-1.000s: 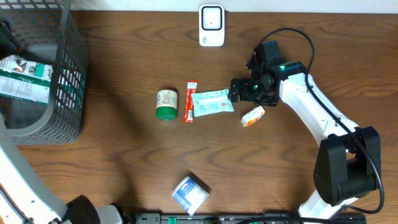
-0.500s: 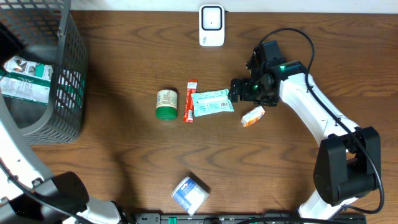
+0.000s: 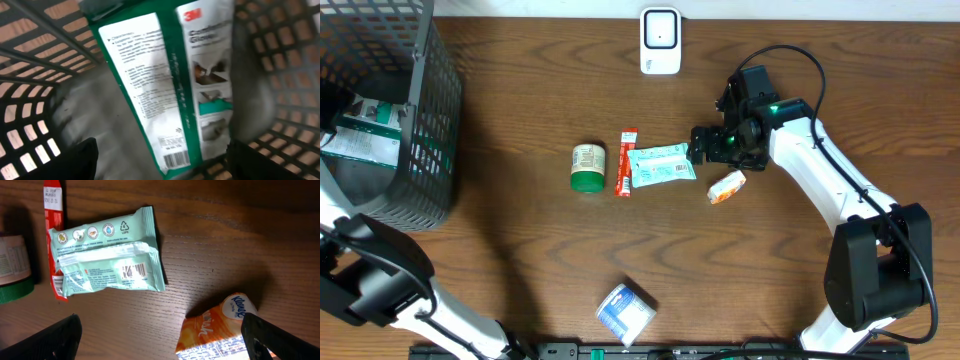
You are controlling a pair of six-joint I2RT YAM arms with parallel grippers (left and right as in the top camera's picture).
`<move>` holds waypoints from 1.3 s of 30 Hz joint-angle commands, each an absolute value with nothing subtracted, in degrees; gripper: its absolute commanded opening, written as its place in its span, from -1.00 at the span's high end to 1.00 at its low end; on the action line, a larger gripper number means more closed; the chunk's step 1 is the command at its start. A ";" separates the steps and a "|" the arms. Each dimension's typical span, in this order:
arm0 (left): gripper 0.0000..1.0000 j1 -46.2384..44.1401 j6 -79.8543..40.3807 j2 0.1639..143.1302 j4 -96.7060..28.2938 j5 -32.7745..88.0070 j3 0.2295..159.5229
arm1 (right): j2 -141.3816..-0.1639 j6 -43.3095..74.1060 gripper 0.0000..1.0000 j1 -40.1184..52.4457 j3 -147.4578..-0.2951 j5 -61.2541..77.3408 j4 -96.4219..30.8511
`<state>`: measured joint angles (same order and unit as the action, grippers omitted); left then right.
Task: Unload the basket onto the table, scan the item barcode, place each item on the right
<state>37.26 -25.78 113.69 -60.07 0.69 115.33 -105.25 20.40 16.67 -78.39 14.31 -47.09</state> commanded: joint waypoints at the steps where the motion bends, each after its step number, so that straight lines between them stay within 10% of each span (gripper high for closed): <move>1: -0.69 37.32 -27.49 115.35 -60.40 -0.34 114.54 | -104.57 20.95 -0.99 16.71 -78.96 13.91 -47.11; 29: -0.73 37.32 -26.17 119.55 -45.54 -4.73 98.45 | -104.57 20.97 -0.99 16.71 -78.96 13.91 -47.11; 39: -0.45 37.32 -18.22 119.28 -32.84 16.58 92.36 | -104.57 20.95 -0.98 16.71 -78.96 13.91 -47.11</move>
<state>37.30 -22.41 118.85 -33.91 7.55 92.31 -105.25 20.40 16.67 -78.39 14.31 -47.09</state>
